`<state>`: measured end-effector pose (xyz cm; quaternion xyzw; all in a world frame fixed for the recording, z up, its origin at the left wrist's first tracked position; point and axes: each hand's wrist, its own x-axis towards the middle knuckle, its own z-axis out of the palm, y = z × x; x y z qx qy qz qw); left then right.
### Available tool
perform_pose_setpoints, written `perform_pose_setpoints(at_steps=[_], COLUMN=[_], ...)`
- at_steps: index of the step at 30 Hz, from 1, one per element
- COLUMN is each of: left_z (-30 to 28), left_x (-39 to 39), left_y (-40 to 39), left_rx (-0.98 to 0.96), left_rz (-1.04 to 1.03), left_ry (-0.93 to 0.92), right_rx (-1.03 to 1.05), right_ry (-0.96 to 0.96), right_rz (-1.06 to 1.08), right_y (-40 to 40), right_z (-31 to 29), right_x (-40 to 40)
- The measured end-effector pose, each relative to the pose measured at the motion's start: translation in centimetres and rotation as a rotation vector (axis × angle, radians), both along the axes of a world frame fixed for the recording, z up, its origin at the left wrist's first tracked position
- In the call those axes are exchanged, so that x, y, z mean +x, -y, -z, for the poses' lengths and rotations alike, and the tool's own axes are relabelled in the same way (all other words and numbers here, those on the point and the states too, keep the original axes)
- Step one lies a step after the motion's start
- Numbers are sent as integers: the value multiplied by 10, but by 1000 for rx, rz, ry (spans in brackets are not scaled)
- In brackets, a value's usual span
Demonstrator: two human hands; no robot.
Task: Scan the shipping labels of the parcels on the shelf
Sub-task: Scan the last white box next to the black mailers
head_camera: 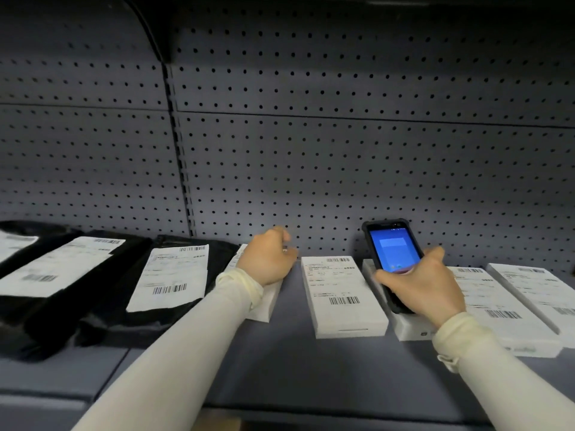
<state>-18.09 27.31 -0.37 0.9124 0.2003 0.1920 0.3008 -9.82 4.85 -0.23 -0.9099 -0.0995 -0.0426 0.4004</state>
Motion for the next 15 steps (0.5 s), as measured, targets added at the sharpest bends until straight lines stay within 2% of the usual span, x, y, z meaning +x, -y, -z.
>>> perform_pose_setpoints(at_steps=[4, 10, 15], left_z=[0, 4, 8], left_x=[-22, -29, -18], left_y=[-15, -10, 1], left_rx=[169, 314, 327], left_rz=[-132, -280, -330], left_ry=[-101, -341, -497], right_rx=[13, 74, 109], right_ry=[13, 20, 38], right_rz=[-47, -116, -128], right_y=[-8, -16, -16], right_z=[-4, -14, -18], right_x=[-1, 2, 12])
